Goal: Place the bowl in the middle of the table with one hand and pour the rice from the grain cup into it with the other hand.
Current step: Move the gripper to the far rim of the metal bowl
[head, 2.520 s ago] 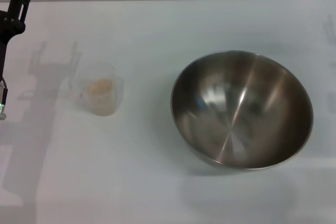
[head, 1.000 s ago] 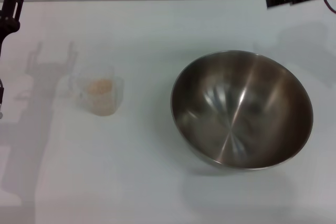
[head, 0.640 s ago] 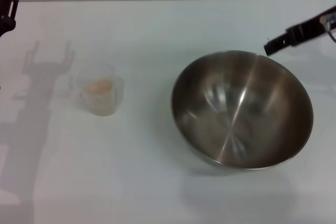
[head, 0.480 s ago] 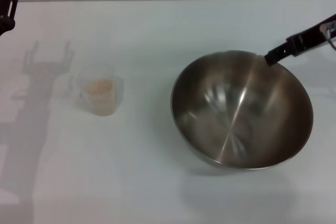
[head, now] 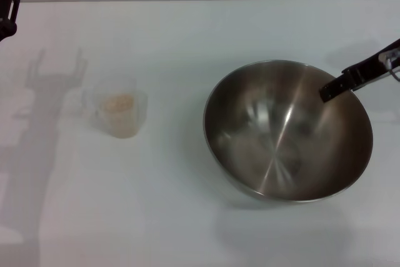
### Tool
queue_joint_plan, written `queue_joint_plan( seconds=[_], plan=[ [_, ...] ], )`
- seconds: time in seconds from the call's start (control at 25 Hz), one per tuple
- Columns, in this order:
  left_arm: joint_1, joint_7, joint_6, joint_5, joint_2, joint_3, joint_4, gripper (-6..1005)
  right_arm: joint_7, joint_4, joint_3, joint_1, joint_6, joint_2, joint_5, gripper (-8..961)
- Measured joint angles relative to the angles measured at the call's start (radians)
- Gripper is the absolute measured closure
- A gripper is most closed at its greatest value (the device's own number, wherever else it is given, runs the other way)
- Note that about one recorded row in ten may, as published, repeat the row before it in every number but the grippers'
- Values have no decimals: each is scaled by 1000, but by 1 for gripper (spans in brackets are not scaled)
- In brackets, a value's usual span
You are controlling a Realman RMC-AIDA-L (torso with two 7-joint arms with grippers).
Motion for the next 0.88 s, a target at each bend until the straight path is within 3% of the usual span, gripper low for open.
queue_joint_plan(
  seconds=[0.56, 0.88],
  plan=[
    [3, 0, 1, 5, -2, 0, -2, 251, -66, 119, -20, 9, -64, 14, -5, 425],
    [4, 0, 1, 2, -2, 0, -2, 252, -80, 142, -21, 13, -68, 15, -6, 784]
  ],
)
